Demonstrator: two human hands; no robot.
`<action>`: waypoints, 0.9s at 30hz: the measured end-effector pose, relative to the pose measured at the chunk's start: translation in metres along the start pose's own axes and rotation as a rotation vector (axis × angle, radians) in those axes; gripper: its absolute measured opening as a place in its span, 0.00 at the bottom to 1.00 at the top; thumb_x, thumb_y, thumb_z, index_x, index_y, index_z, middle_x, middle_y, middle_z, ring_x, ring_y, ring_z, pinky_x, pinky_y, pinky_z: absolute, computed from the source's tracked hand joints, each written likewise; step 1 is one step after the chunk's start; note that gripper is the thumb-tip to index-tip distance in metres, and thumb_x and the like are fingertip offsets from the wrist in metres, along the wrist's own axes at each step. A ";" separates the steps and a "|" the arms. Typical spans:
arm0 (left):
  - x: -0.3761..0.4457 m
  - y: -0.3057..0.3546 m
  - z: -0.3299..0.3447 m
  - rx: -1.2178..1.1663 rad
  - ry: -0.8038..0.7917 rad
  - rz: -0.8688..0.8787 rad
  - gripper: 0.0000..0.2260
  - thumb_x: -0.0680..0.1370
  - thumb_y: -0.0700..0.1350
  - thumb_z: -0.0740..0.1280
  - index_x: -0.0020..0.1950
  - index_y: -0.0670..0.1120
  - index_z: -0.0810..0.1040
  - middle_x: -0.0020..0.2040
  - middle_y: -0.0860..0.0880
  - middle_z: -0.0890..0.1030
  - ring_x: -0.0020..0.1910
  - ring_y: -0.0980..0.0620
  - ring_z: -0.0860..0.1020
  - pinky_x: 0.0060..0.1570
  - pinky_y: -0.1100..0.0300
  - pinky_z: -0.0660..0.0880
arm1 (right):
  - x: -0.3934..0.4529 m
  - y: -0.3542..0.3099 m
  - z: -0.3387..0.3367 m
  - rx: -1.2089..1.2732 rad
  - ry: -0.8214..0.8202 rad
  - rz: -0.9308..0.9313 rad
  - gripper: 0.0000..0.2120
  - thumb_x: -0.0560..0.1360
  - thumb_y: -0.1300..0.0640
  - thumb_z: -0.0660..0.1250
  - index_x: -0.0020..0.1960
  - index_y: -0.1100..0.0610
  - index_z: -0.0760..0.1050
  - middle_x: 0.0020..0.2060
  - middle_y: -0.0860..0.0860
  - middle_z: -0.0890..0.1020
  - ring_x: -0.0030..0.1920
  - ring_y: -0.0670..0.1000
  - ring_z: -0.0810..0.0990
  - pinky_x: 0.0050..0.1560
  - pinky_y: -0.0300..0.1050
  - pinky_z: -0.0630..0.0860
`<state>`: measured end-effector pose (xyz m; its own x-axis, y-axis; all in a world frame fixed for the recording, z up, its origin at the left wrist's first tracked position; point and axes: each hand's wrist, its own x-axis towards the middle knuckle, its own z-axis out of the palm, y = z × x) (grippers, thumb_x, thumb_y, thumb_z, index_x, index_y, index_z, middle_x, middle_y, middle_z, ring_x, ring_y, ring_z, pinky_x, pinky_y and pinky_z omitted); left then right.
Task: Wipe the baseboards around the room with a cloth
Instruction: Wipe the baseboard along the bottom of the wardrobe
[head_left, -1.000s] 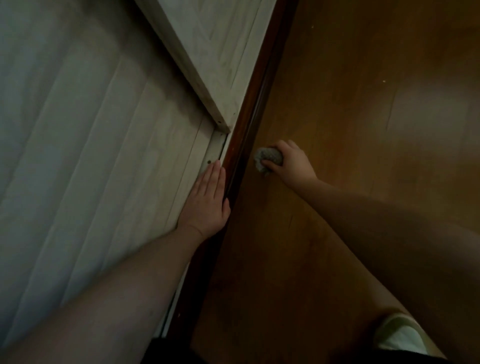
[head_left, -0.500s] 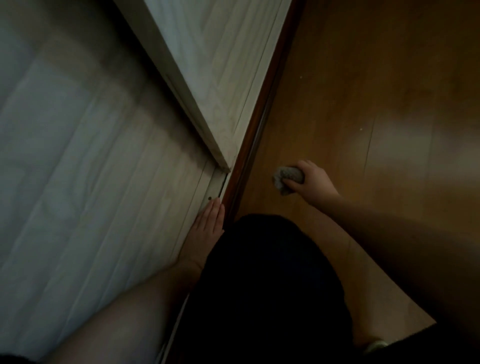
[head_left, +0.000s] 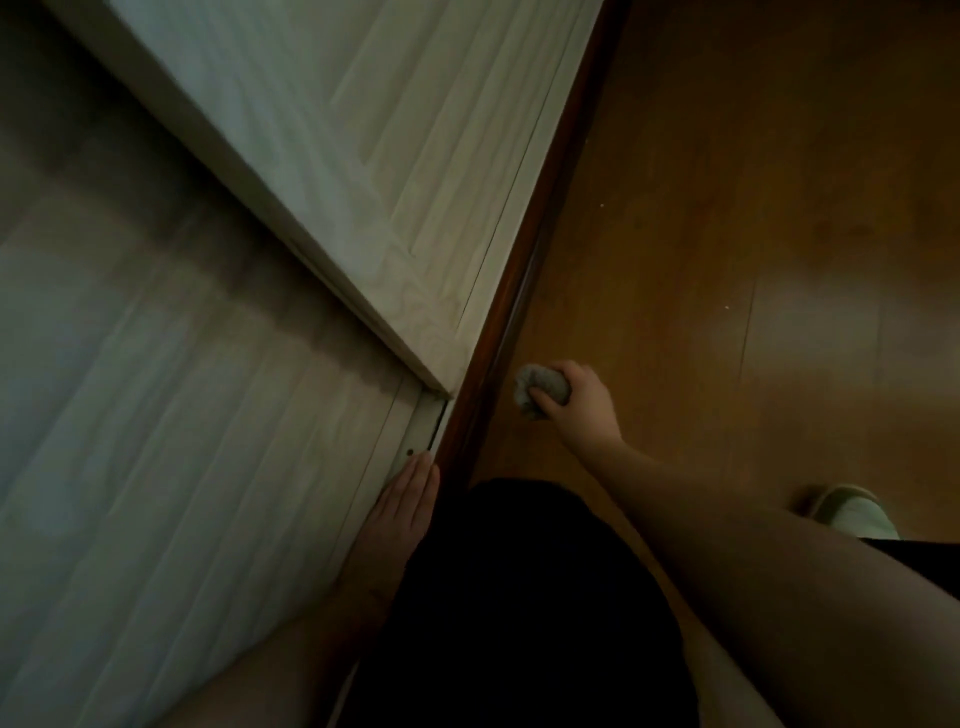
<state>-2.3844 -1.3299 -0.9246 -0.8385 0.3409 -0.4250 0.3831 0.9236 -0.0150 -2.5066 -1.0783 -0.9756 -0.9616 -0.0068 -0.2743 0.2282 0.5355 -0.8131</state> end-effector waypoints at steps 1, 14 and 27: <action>0.000 0.002 -0.004 0.000 -0.025 -0.023 0.35 0.85 0.54 0.38 0.65 0.32 0.77 0.67 0.35 0.76 0.65 0.38 0.77 0.74 0.53 0.56 | -0.002 0.007 0.007 0.028 0.005 0.022 0.16 0.76 0.52 0.72 0.61 0.53 0.75 0.51 0.48 0.73 0.52 0.50 0.75 0.54 0.44 0.72; 0.054 0.011 -0.060 0.163 -0.215 0.254 0.27 0.85 0.49 0.54 0.82 0.45 0.49 0.82 0.45 0.49 0.80 0.49 0.49 0.77 0.55 0.45 | 0.009 0.039 0.043 0.176 0.041 0.074 0.15 0.72 0.55 0.75 0.56 0.53 0.74 0.49 0.46 0.74 0.50 0.45 0.73 0.47 0.30 0.67; 0.102 0.001 -0.032 0.671 0.195 0.159 0.30 0.85 0.51 0.45 0.76 0.26 0.48 0.77 0.28 0.46 0.79 0.34 0.47 0.77 0.44 0.37 | 0.001 0.052 0.065 0.090 -0.210 -0.175 0.17 0.72 0.58 0.75 0.58 0.54 0.75 0.53 0.48 0.73 0.56 0.49 0.73 0.56 0.40 0.69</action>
<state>-2.4816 -1.2883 -0.9388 -0.7829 0.5453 -0.2993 0.6092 0.5748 -0.5464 -2.4855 -1.1050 -1.0511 -0.9369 -0.2727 -0.2185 0.0829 0.4340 -0.8971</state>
